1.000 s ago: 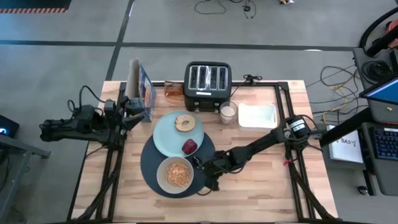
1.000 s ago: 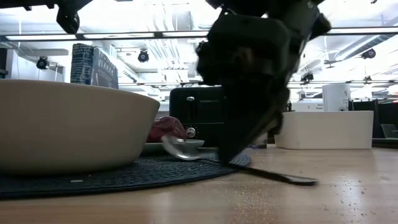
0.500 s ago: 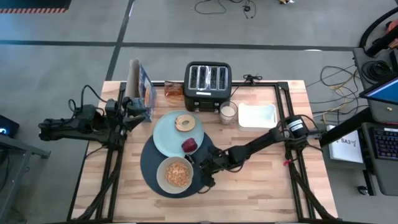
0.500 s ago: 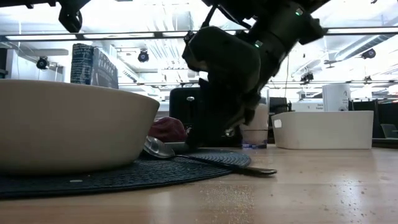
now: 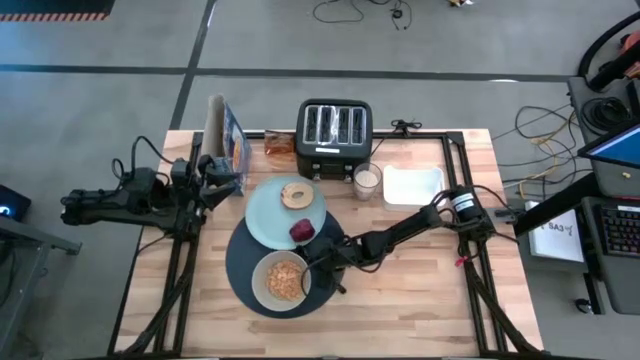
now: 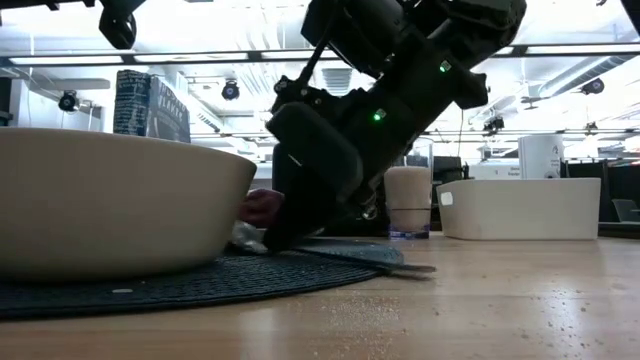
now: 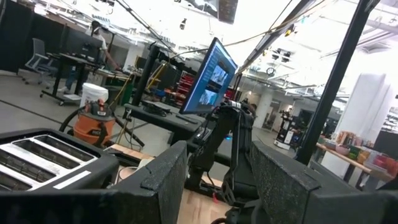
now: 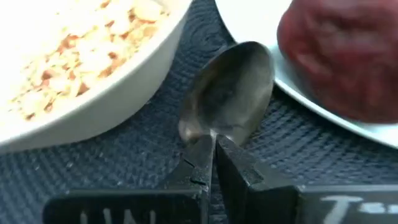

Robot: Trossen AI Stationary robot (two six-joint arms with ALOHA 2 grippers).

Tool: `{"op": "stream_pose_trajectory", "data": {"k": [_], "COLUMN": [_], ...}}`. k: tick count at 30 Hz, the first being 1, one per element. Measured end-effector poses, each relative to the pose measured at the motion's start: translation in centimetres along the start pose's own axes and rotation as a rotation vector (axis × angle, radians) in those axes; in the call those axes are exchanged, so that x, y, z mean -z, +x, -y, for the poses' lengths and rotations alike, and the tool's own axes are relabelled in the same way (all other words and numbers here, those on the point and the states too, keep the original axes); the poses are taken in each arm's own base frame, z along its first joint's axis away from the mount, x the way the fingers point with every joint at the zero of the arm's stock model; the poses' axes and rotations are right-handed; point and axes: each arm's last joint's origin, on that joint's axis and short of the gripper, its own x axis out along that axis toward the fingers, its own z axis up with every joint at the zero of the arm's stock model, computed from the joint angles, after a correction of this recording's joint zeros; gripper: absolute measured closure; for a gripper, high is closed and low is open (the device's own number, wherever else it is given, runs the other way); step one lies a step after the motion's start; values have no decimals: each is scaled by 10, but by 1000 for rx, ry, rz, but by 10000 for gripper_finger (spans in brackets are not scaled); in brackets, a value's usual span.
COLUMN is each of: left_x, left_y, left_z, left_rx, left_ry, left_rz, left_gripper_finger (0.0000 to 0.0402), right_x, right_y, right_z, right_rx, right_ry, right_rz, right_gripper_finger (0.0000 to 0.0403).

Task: Arrange a breakfast setting
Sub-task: Put the black spoon on the blue table mat to the right of the gray bowl

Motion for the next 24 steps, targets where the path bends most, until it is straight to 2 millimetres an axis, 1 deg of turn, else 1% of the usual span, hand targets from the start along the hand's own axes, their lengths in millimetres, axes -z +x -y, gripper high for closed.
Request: {"op": "stream_pose_trajectory", "data": {"k": [4, 9, 15, 17, 20, 22, 24], "left_x": [-1, -3, 0, 1, 2, 3, 3], "left_y": [2, 4, 7, 8, 10, 11, 11], "left_z": [1, 1, 1, 1, 1, 1, 1], "left_rx": [-1, -4, -10, -12, -15, -17, -17], "left_ry": [0, 0, 4, 5, 7, 7, 5], "left_rz": [-2, -5, -25, -31, -42, -47, -50], "left_gripper_finger": [239, 239, 239, 239, 239, 239, 239], "right_x": [4, 3, 4, 1, -8, -9, -6], "right_y": [1, -8, -24, -29, -43, -53, -58], "right_z": [4, 3, 3, 2, 2, 3, 1], "right_rx": [69, 83, 116, 114, 103, 79, 33], "right_ry": [16, 28, 183, 200, 209, 210, 206], "right_rz": [-25, -61, -136, -131, -123, -173, -248], "right_gripper_finger": [391, 391, 394, 394, 394, 394, 394]}}
